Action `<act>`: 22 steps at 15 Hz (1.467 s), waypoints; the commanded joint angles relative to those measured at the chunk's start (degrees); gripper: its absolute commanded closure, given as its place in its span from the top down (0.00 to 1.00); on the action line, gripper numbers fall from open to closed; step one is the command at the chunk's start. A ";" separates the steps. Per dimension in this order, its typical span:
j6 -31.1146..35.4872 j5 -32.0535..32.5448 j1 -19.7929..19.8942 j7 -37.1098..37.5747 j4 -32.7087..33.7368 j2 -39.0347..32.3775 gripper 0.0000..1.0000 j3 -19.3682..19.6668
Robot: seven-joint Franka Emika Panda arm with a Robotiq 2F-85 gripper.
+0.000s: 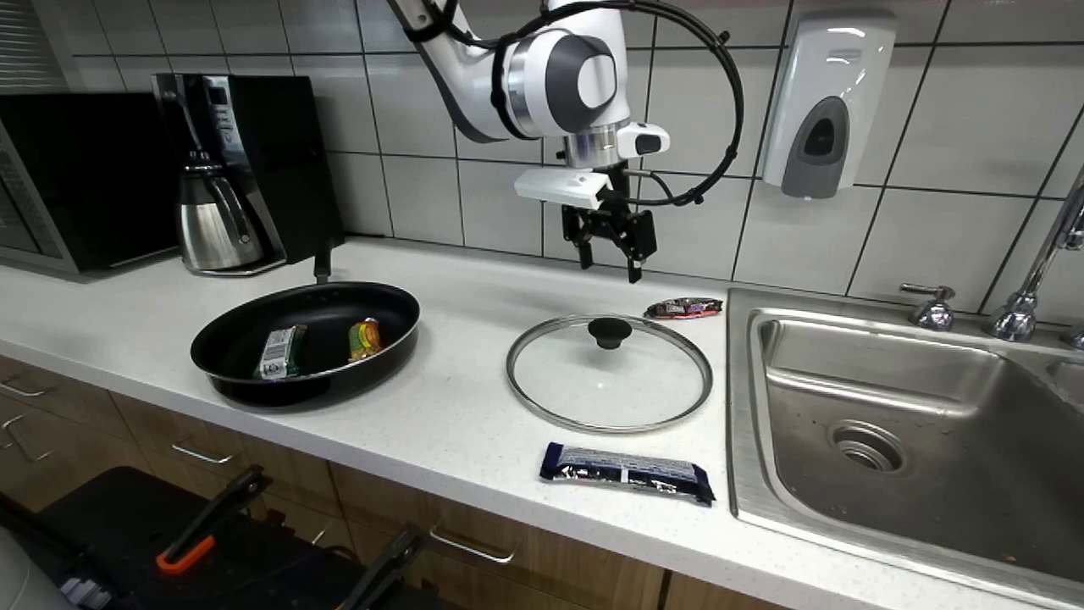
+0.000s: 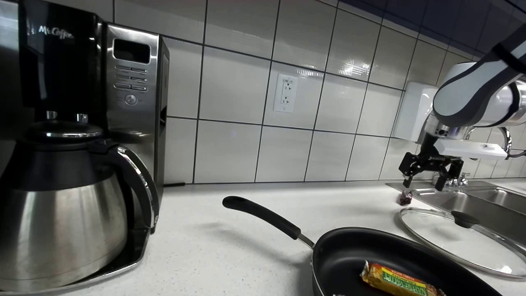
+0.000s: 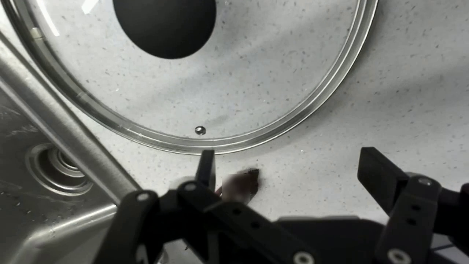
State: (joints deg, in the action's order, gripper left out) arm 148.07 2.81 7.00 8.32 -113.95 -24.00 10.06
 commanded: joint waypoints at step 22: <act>-2.46 -7.59 5.19 1.90 17.96 -14.04 1.00 1.47</act>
State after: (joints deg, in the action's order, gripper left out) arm 145.73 -4.95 11.97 10.18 -96.16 -37.99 11.72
